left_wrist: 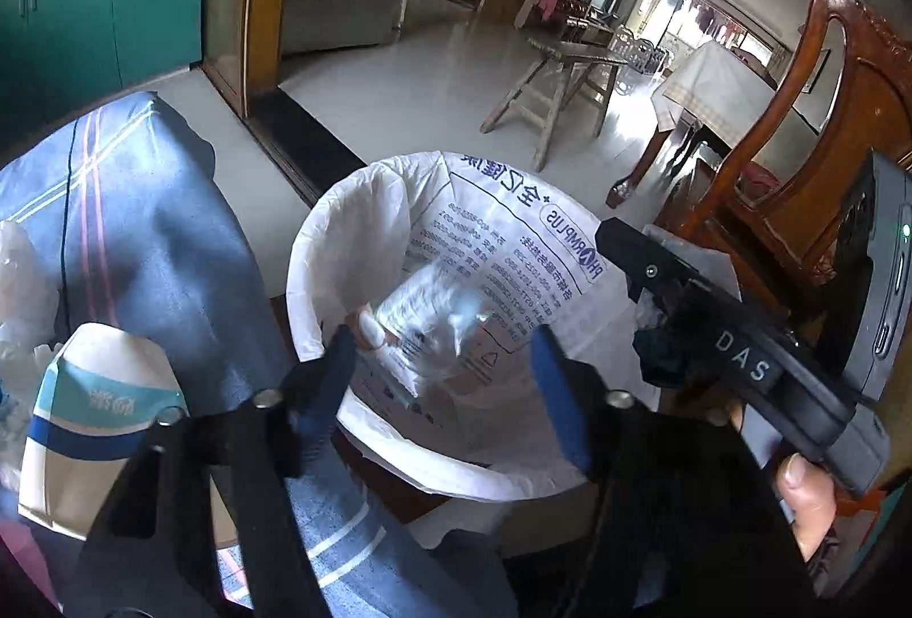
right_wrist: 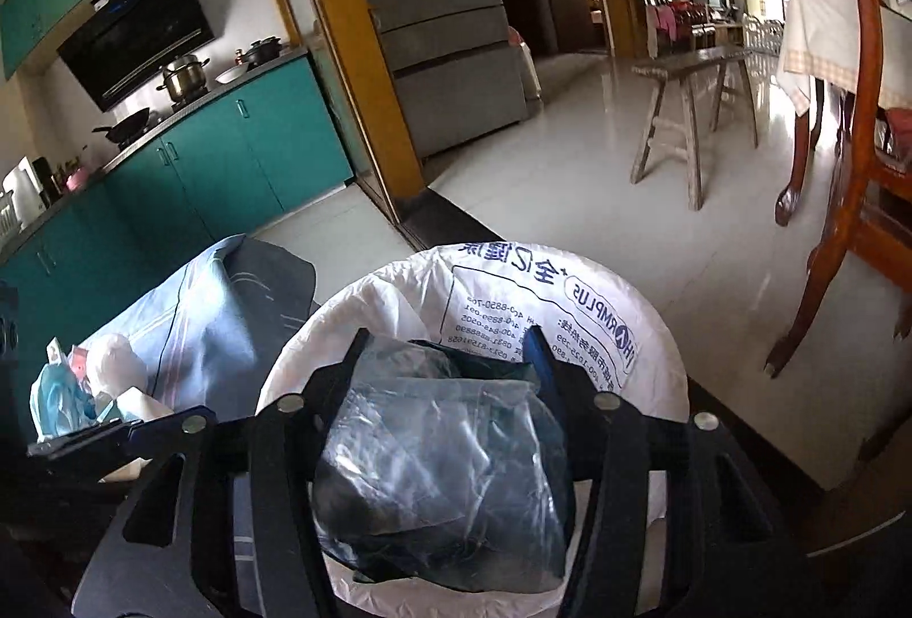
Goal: Collect trash
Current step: 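Carry both held wrappers to the wastebasket and open both tools to drop them, then move both tools back over the trash pile on the table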
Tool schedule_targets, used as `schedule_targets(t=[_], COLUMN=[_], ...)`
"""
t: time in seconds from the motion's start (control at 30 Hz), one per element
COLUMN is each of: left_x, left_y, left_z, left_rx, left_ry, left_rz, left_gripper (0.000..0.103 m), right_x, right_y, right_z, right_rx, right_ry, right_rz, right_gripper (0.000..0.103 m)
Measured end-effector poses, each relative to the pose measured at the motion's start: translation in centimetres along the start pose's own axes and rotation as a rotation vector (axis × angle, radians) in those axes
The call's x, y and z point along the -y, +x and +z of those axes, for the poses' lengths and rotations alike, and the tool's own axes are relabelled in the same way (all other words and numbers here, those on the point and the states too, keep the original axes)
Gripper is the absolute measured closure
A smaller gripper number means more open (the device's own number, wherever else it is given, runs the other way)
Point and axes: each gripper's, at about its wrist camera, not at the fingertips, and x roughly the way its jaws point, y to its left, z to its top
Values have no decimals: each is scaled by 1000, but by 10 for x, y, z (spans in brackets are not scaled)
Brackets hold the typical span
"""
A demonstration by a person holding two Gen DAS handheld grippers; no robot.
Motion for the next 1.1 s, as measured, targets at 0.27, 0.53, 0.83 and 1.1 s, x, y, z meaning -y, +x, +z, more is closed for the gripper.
schedule_targets(t=[0.27,0.53,0.83,1.1], left_x=[-30,-85,-105,-104], left_y=[-70,-134,-157,-168], left_z=[-24,-51,-70,-82], left_rx=[174,249,244,256], left_ry=[-65,-227,-266,-276], left_rz=[158,234,255,260], left_gripper=[31,26,26,23], right_x=[-19,-83,-111,-113], right_y=[21,28,58,73], right_z=[-6,-34,-56,-66], right_rx=[-101,-203,-354,-440], right_ry=[-98,-353,-466,-469], right_rz=[0,198,178,212], right_gripper=[30,20,50,86])
